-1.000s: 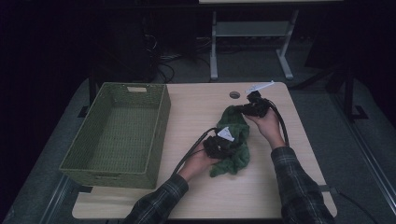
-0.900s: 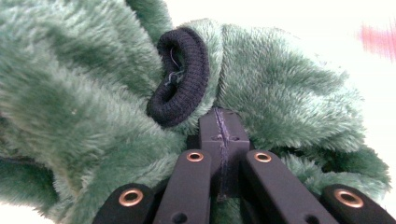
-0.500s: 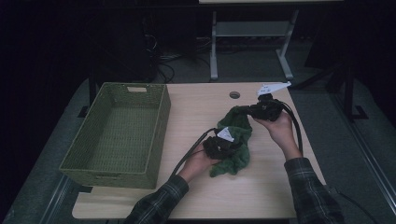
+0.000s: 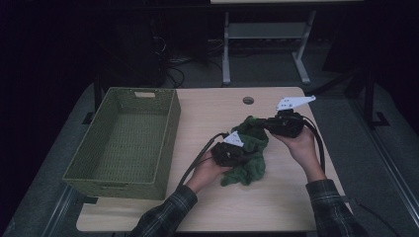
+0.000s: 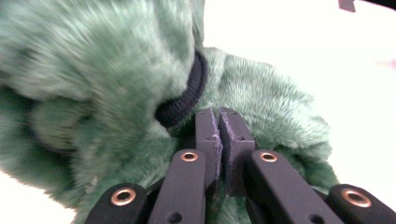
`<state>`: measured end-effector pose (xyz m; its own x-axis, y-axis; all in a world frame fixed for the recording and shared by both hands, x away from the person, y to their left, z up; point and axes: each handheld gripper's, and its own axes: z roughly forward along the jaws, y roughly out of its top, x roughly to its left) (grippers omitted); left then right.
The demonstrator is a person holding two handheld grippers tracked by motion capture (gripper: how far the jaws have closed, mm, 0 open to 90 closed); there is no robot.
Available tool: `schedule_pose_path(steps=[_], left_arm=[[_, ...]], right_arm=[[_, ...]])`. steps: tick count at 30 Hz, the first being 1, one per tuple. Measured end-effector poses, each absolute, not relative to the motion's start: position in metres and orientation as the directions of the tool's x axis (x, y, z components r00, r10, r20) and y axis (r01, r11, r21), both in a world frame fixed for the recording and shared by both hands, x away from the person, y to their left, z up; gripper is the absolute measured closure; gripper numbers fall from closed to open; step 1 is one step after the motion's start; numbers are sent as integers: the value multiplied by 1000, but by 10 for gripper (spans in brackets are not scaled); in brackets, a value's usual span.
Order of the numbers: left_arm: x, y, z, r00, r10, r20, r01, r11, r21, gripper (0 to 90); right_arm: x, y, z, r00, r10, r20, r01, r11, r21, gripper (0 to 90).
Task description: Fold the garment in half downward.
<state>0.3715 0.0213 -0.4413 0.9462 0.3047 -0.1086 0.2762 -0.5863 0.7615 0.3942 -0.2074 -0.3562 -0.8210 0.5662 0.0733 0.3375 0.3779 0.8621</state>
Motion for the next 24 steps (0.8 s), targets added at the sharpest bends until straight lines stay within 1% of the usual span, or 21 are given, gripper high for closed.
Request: schedule_pose_path(steps=[4,7,9,10,12,14,18,24], left_arm=[[366,33,-426,944,318,-89,263,-560,786,852],[361,45,-420,944,321,-78,258,-568,782,879],[356,49,-426,939,332,-92,280,-578,767,894],[355,50,-430,941,329,-81,273,-595,756,894],[353,49,-439,938,332,-93,291,-614,734,897],[354,48,-445,937,337,-91,293,-618,730,897],[354,48,-446,933,347,-90,299,-615,730,898],[353,47,-448,932,352,-89,303,-620,723,899]], right_arm=[[392,-209,-354,-823,563,70,327,370,870,881],[386,-209,-352,-828,558,62,311,364,878,881],[382,-210,-352,-834,549,57,301,366,880,882],[379,-209,-352,-837,544,60,300,364,881,882],[374,-208,-353,-847,528,69,298,362,883,882],[369,-206,-356,-858,508,79,299,368,881,882],[355,-201,-364,-877,473,86,295,387,873,882],[330,-197,-378,-902,407,144,310,377,873,882]])
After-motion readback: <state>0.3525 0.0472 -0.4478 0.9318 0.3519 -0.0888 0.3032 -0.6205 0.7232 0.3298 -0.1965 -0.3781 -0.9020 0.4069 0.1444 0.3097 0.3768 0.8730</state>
